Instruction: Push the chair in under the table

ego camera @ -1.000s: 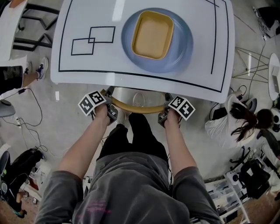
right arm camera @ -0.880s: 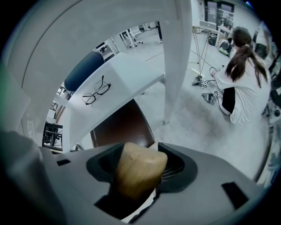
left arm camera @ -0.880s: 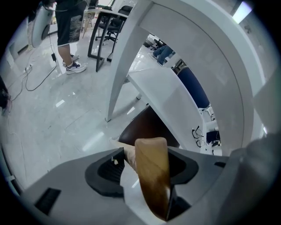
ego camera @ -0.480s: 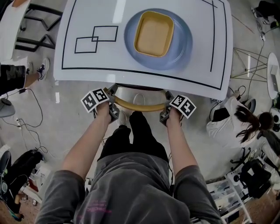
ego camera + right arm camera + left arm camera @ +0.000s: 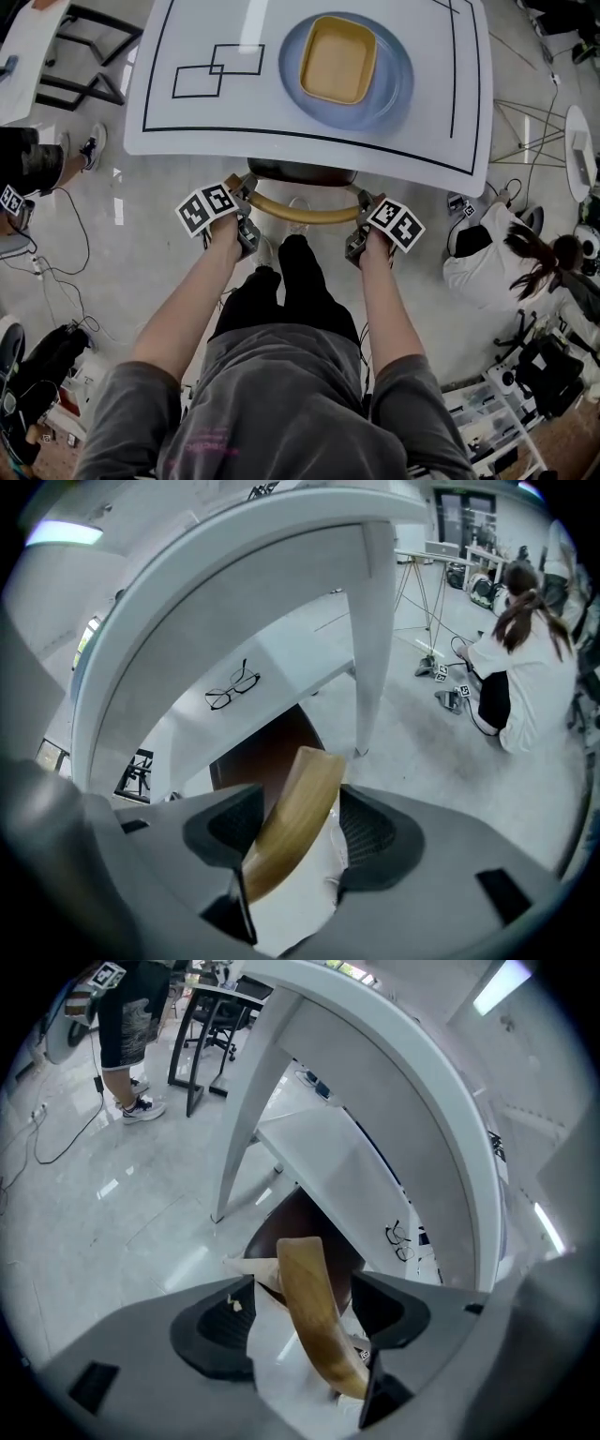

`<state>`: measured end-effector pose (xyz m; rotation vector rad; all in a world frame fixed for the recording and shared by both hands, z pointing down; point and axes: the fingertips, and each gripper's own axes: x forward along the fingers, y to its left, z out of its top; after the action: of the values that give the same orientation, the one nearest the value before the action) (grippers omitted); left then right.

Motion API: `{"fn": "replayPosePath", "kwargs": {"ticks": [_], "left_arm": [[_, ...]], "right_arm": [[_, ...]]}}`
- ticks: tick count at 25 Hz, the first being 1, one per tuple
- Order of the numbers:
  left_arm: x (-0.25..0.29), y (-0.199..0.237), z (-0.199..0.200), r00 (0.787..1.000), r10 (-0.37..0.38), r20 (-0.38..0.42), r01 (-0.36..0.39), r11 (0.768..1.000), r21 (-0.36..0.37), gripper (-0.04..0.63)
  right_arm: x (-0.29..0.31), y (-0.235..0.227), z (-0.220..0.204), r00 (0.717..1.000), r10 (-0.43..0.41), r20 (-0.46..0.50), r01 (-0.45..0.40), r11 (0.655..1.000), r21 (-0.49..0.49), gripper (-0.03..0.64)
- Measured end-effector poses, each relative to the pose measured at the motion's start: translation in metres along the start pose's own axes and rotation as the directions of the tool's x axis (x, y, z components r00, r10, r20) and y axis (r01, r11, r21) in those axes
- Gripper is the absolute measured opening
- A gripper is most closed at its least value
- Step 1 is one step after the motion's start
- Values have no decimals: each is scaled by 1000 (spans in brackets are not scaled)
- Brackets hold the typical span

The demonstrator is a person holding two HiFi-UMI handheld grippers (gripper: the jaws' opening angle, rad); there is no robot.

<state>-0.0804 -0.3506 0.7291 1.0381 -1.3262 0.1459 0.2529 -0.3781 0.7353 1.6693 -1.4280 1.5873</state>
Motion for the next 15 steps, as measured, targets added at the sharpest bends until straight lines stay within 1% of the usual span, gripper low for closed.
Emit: {"fn": "replayPosePath", "kwargs": {"ticks": [5,9,11,15], "left_arm": [[-15,-9,-1,999,-38,1,38,999,27,311],[-29,-14,0,998,-66,17,65,996,65,311],[-39,-18,2,996,-88,27,85,991,99,311],[-61,-30,5,990,-137,35,128,975,184,311]], "right_arm": [[-19,7,-5,999,17,35,-16,999,-28,235],[-37,12,-9,996,61,71,-57,997,-52,235],[-47,16,-10,992,90,92,-82,993,-82,235],[-69,30,-11,981,151,124,-130,978,-162,235]]}}
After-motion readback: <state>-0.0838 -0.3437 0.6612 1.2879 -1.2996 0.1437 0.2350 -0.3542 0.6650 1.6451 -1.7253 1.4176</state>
